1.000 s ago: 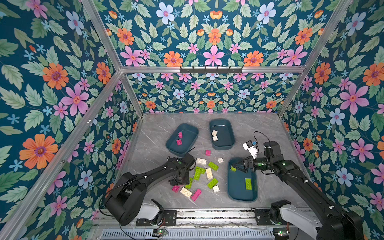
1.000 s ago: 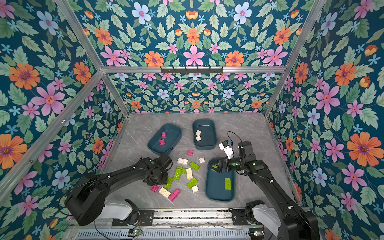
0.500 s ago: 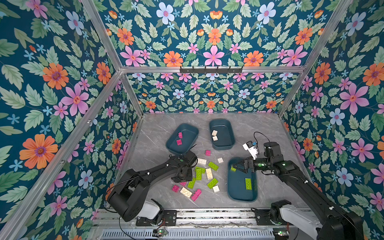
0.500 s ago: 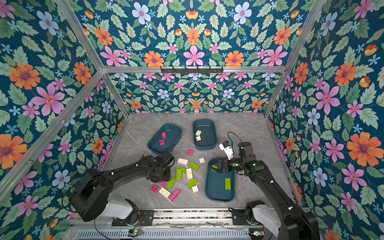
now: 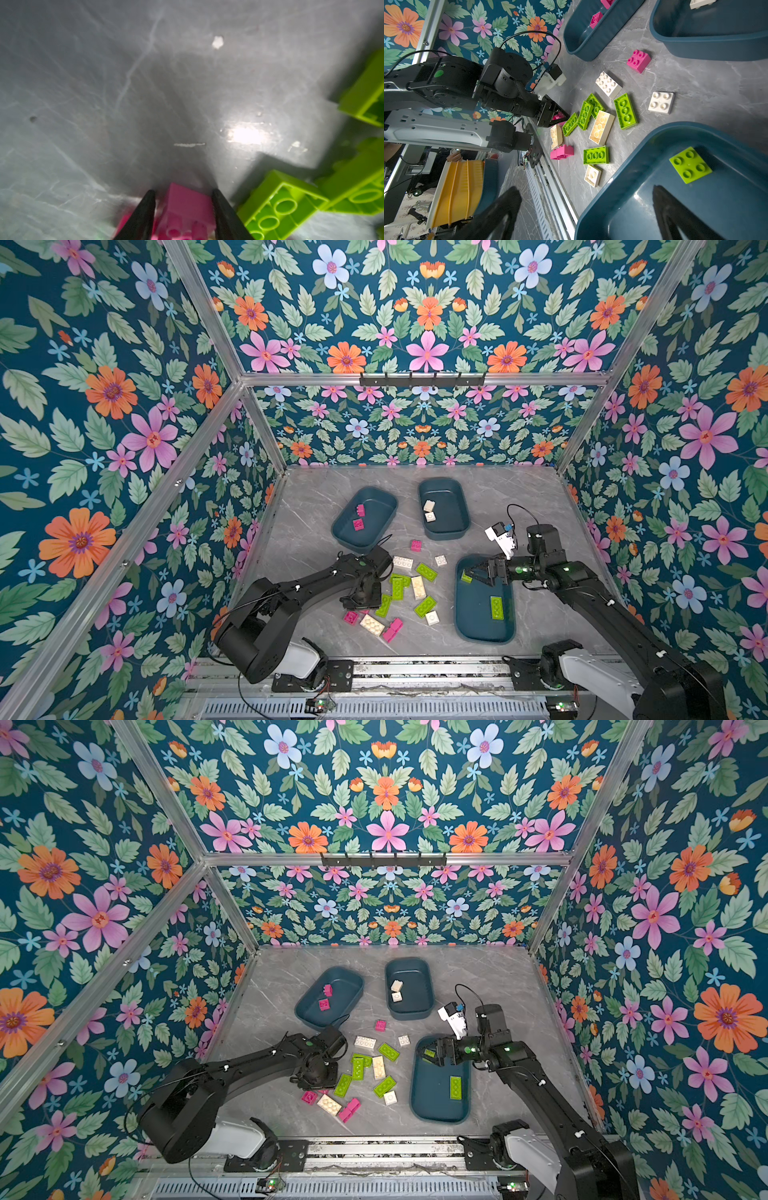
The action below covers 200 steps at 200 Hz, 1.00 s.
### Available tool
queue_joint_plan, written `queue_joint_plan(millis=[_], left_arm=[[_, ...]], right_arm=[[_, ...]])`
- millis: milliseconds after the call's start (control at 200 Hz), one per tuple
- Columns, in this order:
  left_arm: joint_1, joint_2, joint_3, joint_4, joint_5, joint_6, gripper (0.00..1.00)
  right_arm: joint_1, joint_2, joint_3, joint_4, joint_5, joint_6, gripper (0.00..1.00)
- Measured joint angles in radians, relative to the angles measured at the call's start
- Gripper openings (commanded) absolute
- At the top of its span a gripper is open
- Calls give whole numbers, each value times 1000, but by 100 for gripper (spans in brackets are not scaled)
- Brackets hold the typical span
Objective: Sort the legos into containers by color
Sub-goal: 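Close the left gripper on the magenta brick and lift it, then carry the magenta brick to the tub holding magenta bricks and release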
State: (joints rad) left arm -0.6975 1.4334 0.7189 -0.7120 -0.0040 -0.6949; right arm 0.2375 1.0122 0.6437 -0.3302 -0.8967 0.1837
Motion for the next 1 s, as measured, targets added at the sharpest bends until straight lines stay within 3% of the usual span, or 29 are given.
queue_joint_plan(millis=[85,150,515,680,1000], left_arm=[[0,-3,0,-3,2,18,55],[0,-7,1,-10,2,17,55],[-1,-43,-18,-27,27,22,41],[-1,-42,-6,-43,27,27,30],[13,-16,138,-93,-4,55,31]], right_arm=[[0,-6,-3,2,0,0,99],[0,-6,-4,2,0,5,99],[0,-6,-6,12,3,8,99],[0,-6,-6,12,3,8,99],[0,1,4,14,10,18,99]])
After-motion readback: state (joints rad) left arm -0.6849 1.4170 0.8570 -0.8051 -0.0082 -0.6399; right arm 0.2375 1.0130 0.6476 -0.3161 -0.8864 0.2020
